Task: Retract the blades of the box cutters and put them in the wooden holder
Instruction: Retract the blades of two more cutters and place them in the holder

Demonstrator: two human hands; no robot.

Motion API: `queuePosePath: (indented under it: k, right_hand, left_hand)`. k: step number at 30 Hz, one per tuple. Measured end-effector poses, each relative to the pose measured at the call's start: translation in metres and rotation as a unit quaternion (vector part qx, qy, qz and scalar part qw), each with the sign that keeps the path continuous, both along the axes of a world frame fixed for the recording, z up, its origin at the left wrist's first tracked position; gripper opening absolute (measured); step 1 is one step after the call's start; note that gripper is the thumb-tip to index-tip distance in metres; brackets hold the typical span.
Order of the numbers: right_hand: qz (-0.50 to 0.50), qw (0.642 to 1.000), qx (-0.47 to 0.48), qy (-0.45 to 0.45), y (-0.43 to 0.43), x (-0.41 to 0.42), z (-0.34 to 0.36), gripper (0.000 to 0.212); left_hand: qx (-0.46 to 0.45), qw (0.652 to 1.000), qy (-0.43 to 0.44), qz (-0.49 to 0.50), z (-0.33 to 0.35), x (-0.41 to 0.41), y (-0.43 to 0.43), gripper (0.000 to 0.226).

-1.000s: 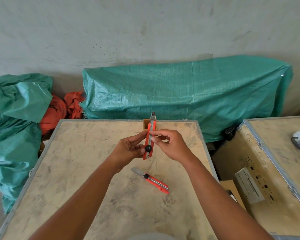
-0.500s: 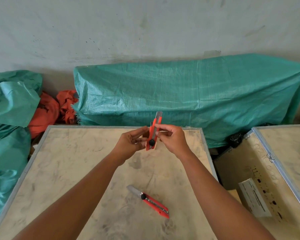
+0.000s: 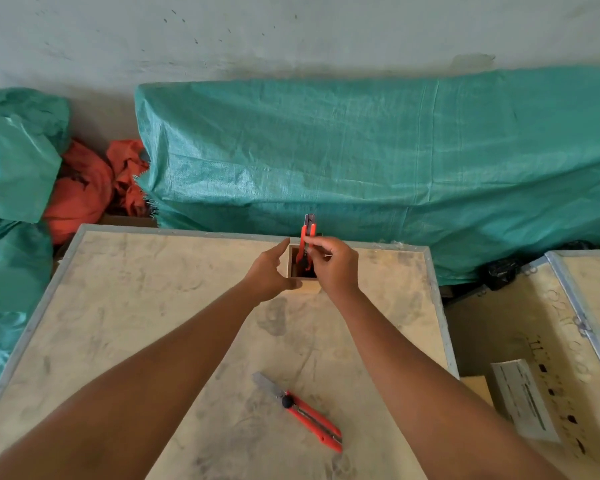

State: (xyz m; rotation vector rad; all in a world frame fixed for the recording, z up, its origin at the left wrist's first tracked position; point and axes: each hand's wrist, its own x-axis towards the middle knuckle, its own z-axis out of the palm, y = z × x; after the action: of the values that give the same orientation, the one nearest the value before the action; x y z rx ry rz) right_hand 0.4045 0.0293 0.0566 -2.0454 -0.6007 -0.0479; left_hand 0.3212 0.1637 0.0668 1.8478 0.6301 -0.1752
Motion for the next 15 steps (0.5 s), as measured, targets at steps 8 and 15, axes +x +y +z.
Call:
queuePosePath:
  k: [8,15]
  right_hand:
    - [0.037,0.998,-0.049,0.017,0.003,0.002,-0.018,0.034]
    - [0.017,0.999,-0.042,-0.005,-0.002,0.0,-0.019,0.032]
  left_hand:
    - [-0.01,1.0,-0.01,0.013,-0.018,0.008,-0.003,0.087]
    - [-0.011,1.0,-0.006,0.026,-0.023,0.007,-0.002,0.089]
